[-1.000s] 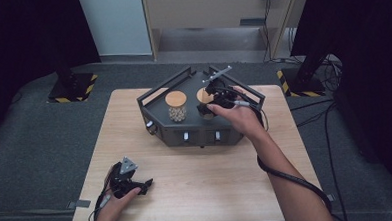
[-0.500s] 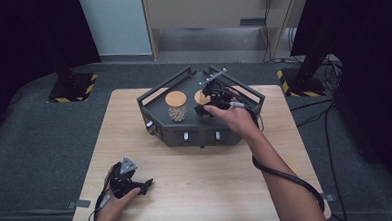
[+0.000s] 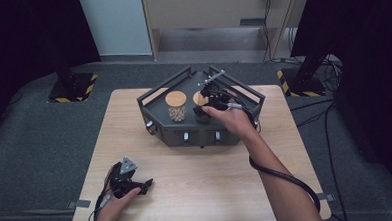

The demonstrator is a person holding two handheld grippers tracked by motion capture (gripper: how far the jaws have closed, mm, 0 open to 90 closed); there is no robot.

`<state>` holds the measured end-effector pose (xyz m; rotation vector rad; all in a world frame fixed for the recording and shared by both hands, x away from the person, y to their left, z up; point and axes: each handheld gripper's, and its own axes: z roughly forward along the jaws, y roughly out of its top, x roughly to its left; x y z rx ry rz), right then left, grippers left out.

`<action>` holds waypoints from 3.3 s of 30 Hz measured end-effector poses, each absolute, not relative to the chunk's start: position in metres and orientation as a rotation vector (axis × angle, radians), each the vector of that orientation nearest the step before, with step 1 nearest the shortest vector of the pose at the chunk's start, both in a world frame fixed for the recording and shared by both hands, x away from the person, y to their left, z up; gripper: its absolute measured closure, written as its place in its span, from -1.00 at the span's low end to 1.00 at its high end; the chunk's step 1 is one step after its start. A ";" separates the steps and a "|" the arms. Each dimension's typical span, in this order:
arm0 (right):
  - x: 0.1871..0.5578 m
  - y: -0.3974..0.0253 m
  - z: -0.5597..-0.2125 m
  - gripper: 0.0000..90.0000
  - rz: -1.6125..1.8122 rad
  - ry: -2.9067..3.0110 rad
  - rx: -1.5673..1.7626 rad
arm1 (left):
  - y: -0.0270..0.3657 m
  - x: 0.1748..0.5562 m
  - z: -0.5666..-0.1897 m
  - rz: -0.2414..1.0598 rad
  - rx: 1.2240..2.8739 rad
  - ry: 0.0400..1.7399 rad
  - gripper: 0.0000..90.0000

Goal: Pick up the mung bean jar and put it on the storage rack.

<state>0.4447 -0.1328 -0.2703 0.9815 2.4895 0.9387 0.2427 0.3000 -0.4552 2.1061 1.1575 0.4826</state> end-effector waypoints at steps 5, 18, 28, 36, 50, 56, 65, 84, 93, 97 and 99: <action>0.445 -0.132 -0.273 -0.43 0.940 2.493 0.989 | 0.300 0.243 -0.455 0.483 2.106 1.158 -0.98; 0.447 -0.131 -0.280 -0.43 0.938 2.495 0.998 | 0.300 0.243 -0.455 0.483 2.107 1.158 -0.98; 0.450 -0.133 -0.284 -0.43 0.950 2.488 1.023 | 0.300 0.243 -0.455 0.482 2.106 1.158 -0.98; 0.448 -0.134 -0.287 -0.43 0.959 2.477 1.028 | 0.300 0.243 -0.455 0.482 2.106 1.158 -0.98; 0.445 -0.134 -0.289 -0.43 0.967 2.461 1.031 | 0.300 0.243 -0.455 0.483 2.106 1.158 -0.98; 0.446 -0.135 -0.289 -0.51 0.977 2.468 1.029 | 0.300 0.243 -0.455 0.482 2.106 1.158 -0.98; 0.439 -0.143 -0.285 -0.84 1.020 2.459 1.002 | 0.300 0.243 -0.455 0.482 2.106 1.158 -0.98; 0.413 -0.168 -0.270 -0.90 1.054 2.435 0.965 | 0.300 0.243 -0.455 0.482 2.106 1.159 -0.98; 0.405 -0.176 -0.267 -0.90 1.065 2.438 0.949 | 0.300 0.243 -0.455 0.482 2.108 1.158 -0.98; 0.403 -0.180 -0.266 -0.90 1.067 2.435 0.951 | 0.300 0.243 -0.455 0.482 2.108 1.158 -0.98; 0.402 -0.183 -0.265 -0.90 1.071 2.433 0.951 | 0.300 0.243 -0.455 0.482 2.108 1.158 -0.98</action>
